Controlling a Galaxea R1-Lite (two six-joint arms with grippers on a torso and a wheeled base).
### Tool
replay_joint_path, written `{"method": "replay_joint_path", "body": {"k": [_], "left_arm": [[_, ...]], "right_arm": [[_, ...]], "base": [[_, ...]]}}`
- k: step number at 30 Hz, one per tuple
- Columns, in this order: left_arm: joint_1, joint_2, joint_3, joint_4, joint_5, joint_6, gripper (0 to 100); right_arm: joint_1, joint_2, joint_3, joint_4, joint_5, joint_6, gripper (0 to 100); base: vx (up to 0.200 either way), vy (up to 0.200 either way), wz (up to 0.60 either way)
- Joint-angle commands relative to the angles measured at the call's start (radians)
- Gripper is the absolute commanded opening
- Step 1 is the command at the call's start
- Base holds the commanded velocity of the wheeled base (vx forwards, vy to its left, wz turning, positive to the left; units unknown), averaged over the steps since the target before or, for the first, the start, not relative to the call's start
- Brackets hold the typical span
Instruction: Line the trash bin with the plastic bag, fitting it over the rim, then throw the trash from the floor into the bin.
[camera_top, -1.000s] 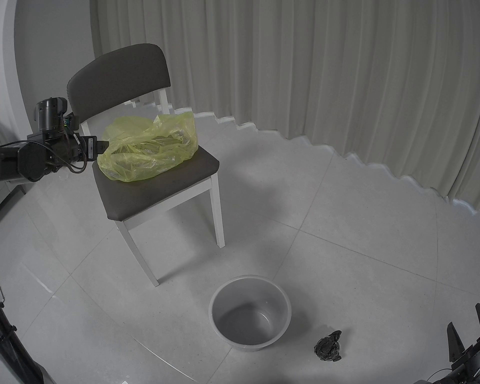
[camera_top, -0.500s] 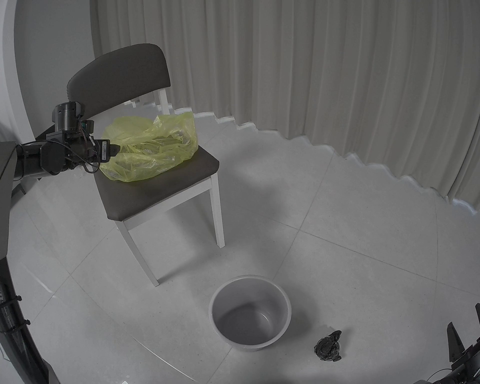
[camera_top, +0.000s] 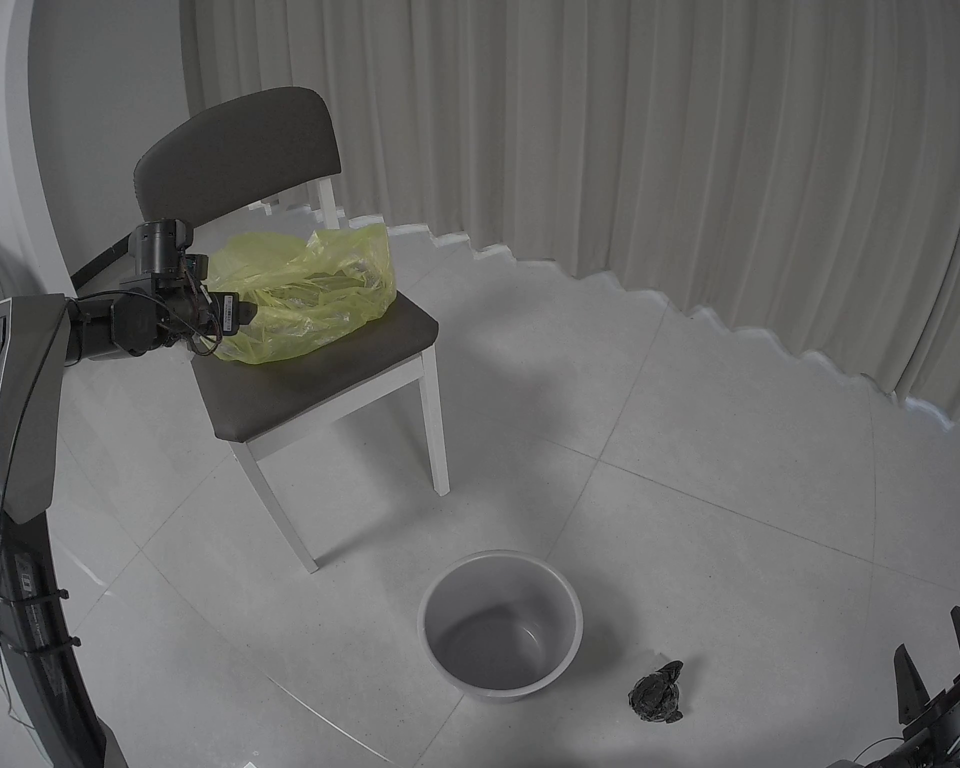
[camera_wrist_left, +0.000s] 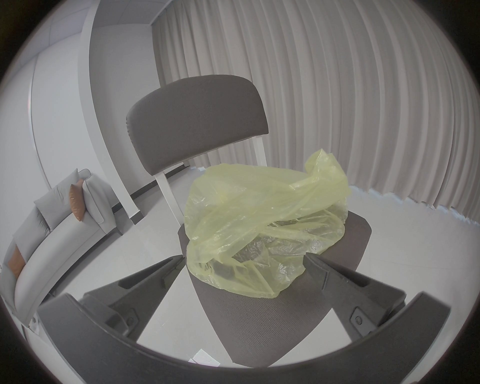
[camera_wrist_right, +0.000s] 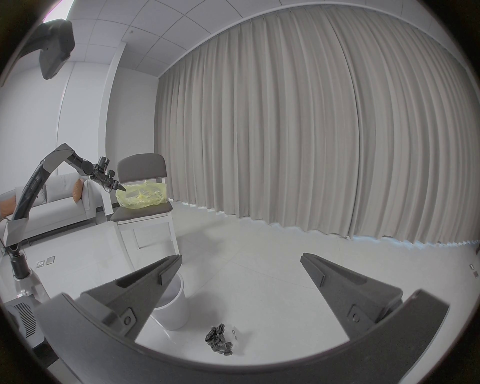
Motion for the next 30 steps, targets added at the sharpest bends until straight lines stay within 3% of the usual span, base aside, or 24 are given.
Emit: {"method": "replay_joint_path", "body": {"k": [1, 7, 21, 22, 30], "left_arm": [[0.021, 0.042, -0.048, 0.0, 0.001, -0.002, 100], [0.047, 0.119, -0.123, -0.007, -0.002, -0.011, 100], [0.019, 0.26, -0.123, 0.011, -0.005, -0.066, 100], [0.021, 0.257, -0.123, 0.009, -0.007, -0.08, 0], [0.044, 0.183, -0.123, 0.019, -0.012, -0.115, 0]], "right_arm": [[0.001, -0.017, 0.016, 0.0, 0.0, 0.0, 100], [0.001, -0.017, 0.016, 0.003, 0.002, -0.008, 100], [-0.001, -0.017, 0.016, 0.003, 0.0, -0.003, 100], [0.001, -0.017, 0.016, 0.003, 0.0, -0.003, 100], [-0.001, -0.017, 0.016, 0.001, 0.0, -0.002, 100]], "base": [[0.0, 0.0, 0.0], [0.0, 0.0, 0.0], [0.0, 0.0, 0.0], [0.0, 0.0, 0.0], [0.0, 0.0, 0.0]]}}
